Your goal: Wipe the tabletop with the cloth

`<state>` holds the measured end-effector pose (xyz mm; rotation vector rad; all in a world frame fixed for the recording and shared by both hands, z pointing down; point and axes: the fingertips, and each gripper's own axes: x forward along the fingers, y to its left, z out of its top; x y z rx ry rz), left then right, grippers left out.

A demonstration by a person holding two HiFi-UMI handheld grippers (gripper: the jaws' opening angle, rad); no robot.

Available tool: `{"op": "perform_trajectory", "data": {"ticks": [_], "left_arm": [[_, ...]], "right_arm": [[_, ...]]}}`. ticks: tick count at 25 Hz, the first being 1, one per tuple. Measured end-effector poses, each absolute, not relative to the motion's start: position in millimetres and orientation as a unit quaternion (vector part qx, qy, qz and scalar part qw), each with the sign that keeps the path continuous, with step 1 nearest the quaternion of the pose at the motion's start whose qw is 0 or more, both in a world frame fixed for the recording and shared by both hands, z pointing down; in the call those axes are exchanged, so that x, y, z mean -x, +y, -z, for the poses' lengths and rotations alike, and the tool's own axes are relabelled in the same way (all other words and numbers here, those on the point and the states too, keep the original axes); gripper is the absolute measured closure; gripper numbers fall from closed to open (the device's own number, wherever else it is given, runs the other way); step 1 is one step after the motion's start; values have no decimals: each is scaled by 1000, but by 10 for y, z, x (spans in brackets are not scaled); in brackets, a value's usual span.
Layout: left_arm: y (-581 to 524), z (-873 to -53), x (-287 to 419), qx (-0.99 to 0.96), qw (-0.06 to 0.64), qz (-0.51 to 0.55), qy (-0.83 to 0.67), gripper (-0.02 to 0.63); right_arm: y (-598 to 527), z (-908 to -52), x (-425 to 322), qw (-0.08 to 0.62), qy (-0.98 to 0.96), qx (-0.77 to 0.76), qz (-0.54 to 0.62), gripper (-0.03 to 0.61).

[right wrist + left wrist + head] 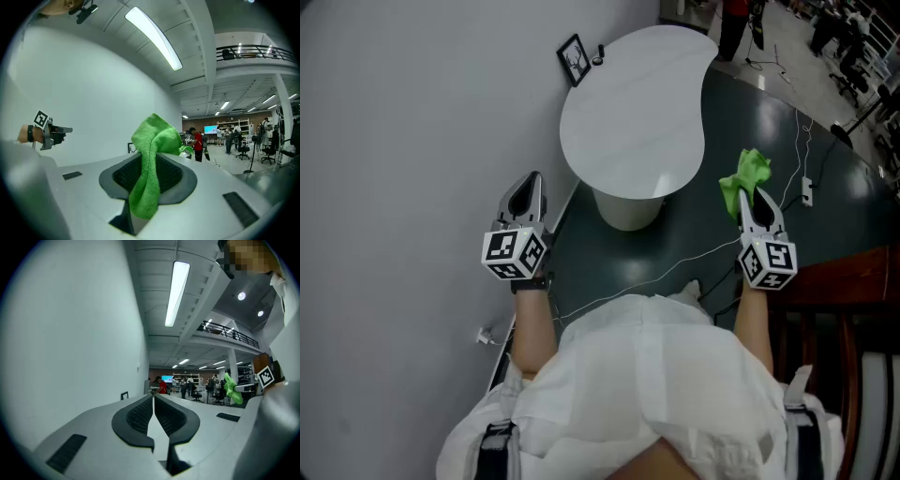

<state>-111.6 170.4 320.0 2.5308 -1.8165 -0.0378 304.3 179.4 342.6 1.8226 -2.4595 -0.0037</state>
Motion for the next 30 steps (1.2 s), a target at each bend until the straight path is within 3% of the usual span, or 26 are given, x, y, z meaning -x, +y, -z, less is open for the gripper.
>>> {"op": "perform_trajectory", "data": {"ticks": [30], "left_arm": [[1816,-3336,1241,-816,34,20,-576,588]], "right_arm": [[1782,-3439,-2714,43,-821,-569,-7,495]]}}
